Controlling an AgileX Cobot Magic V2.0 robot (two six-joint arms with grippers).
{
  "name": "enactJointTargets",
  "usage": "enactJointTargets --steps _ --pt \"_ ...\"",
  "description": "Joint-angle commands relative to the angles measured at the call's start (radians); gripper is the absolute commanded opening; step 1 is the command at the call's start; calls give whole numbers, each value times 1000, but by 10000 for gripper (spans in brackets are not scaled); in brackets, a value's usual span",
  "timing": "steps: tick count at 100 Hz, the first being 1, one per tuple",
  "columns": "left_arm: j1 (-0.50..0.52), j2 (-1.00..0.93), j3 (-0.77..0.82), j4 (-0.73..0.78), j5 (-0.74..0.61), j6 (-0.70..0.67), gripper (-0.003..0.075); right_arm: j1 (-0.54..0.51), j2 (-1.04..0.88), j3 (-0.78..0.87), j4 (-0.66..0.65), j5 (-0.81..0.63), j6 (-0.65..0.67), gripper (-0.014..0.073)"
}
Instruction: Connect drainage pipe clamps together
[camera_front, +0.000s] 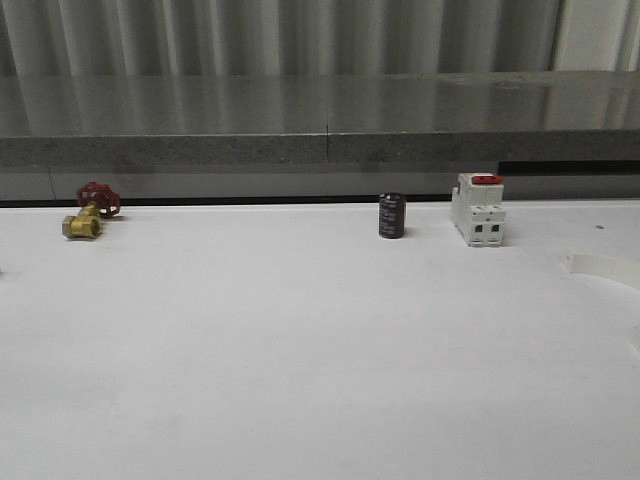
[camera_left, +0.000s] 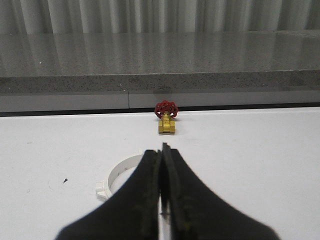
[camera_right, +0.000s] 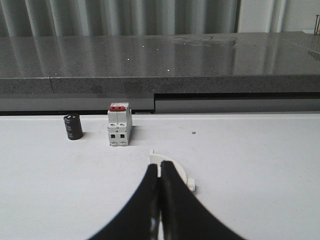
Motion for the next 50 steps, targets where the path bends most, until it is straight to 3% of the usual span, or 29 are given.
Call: enactJointTargets --steps 1,50 --pt "0 -27 46 -1 -74 -9 -21 -4 -15 -17 3 -84 -10 -66" --pt "0 -27 46 -1 -84 -9 -21 -4 -15 -17 3 -84 -10 -66"
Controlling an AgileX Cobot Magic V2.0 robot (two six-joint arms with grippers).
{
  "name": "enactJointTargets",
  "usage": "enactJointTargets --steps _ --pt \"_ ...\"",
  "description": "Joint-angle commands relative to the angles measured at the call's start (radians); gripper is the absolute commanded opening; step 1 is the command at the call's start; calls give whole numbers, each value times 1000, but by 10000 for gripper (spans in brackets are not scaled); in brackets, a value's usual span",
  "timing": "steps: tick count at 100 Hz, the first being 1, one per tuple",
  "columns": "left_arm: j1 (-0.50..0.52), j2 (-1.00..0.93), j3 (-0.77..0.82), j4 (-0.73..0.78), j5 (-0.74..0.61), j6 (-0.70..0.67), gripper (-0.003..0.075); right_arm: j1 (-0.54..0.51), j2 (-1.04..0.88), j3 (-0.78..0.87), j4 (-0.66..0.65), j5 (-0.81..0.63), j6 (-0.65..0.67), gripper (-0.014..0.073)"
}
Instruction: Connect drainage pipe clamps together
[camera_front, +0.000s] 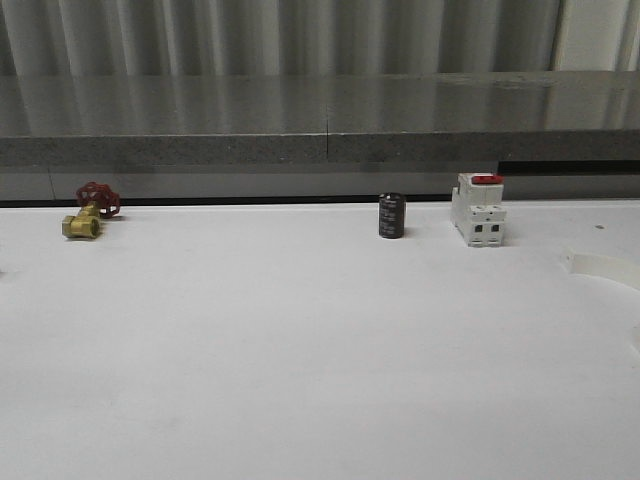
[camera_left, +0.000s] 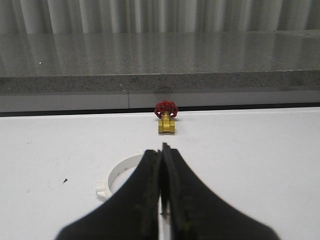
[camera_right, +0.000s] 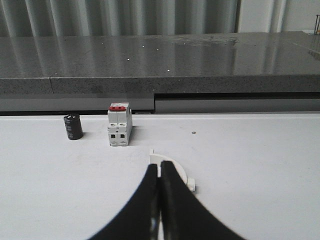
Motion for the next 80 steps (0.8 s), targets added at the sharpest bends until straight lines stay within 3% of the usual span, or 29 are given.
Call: enactJointTargets --steps 1,21,37,72,80 --pt "0 -27 46 -1 -84 -9 -21 -4 -15 -17 1 -84 -10 -66" --pt "0 -27 32 1 -124 -9 -21 -4 -15 -17 1 -84 -10 -66" --pt "0 -6 -38 1 -80 -9 -21 -4 -15 -17 1 -84 -10 -66" --pt "2 288 -306 29 180 -9 -18 -4 -15 -17 1 -84 -10 -66" --pt "2 380 -359 72 233 -9 36 -4 -15 -17 1 -84 -10 -66"
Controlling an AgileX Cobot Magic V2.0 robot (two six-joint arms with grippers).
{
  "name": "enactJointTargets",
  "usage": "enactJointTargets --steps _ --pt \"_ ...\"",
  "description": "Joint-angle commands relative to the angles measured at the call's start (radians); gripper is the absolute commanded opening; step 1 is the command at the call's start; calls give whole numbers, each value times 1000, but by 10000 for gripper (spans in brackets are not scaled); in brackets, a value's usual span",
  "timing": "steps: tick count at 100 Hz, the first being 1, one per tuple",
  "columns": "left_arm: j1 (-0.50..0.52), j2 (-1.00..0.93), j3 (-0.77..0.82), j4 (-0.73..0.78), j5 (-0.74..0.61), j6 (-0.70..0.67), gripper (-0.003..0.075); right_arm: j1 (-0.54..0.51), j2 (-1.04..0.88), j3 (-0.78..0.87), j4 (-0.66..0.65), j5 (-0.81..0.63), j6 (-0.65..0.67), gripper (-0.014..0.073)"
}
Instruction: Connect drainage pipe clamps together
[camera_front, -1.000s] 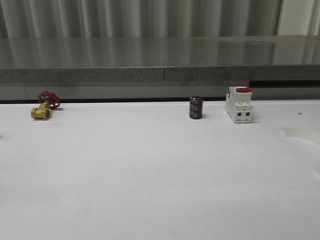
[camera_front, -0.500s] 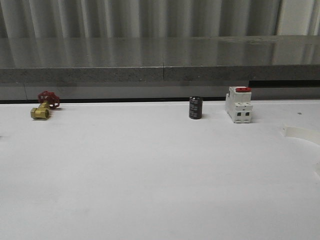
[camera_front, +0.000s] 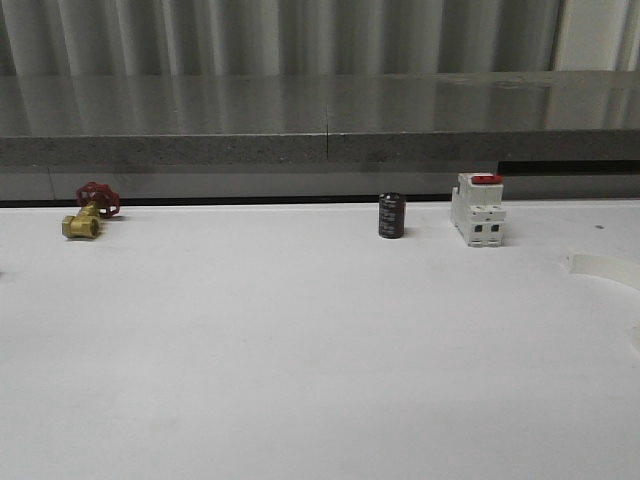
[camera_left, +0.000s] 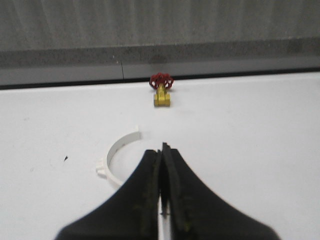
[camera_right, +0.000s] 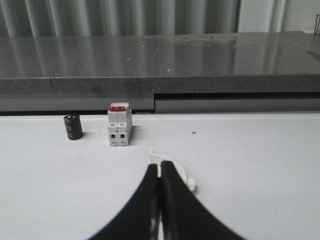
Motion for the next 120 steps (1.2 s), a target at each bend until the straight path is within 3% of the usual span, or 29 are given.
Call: enactJointTargets --steps 1,17,27,53,75,120 --pt "2 110 -86 34 -11 -9 55 -4 -15 -17 1 -84 -10 -66" --pt "2 288 -168 34 -16 -9 384 -4 -15 -17 1 -84 -10 -66" --pt "2 395 -216 34 -21 -9 494 -4 -15 -17 1 -84 -10 -66" --pt "93 695 -403 11 54 -52 492 -4 -15 -17 1 -84 -10 -66" --pt "185 965 -608 -6 272 -52 492 -4 -15 -17 1 -84 -10 -66" --pt "190 1389 -918 -6 459 -52 492 -4 -15 -17 1 -84 -10 -66"
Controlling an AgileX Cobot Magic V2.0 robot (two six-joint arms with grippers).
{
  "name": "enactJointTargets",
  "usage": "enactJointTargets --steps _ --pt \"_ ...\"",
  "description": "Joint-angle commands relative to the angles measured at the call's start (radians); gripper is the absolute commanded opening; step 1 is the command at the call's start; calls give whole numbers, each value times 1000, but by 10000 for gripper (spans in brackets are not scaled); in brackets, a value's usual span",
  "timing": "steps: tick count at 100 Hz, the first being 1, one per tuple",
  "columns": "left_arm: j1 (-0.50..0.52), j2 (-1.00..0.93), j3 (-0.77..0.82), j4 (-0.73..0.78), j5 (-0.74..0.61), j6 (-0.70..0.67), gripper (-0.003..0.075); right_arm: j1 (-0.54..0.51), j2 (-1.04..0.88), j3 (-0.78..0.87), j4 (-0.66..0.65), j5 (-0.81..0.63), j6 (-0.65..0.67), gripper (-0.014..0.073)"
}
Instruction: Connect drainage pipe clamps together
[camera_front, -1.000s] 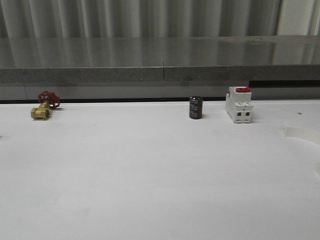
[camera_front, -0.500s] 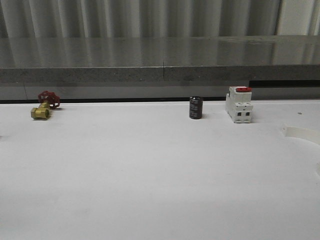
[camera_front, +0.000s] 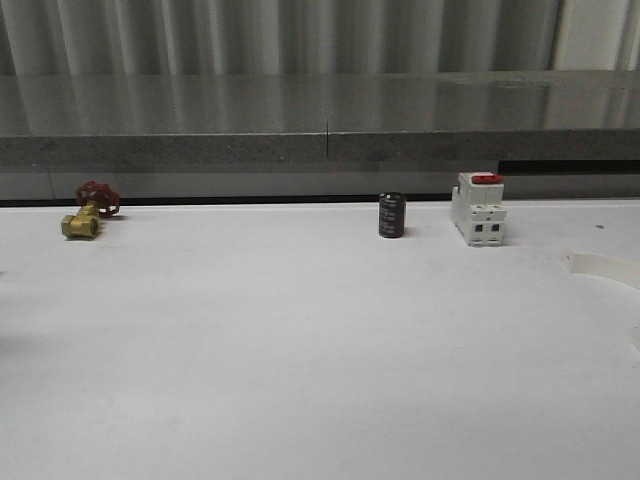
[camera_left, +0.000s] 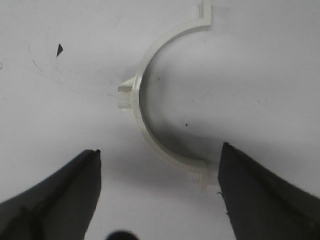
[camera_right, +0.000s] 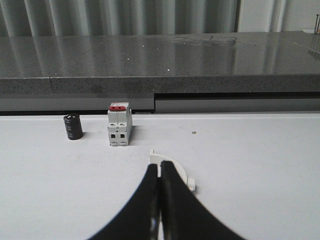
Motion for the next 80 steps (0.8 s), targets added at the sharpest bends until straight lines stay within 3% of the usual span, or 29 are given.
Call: enactJointTargets --steps 1,21,67,80 --pt "4 23 -72 -11 4 -10 492 -4 -15 -17 1 -84 -10 -66" --pt "28 162 -168 -11 73 -10 492 -4 -15 -17 1 -84 -10 -66" --pt "35 295 -227 -22 61 -10 490 -4 -15 -17 1 -84 -10 -66" --pt "35 295 -227 -20 59 -10 415 -4 -15 -17 1 -84 -10 -66"
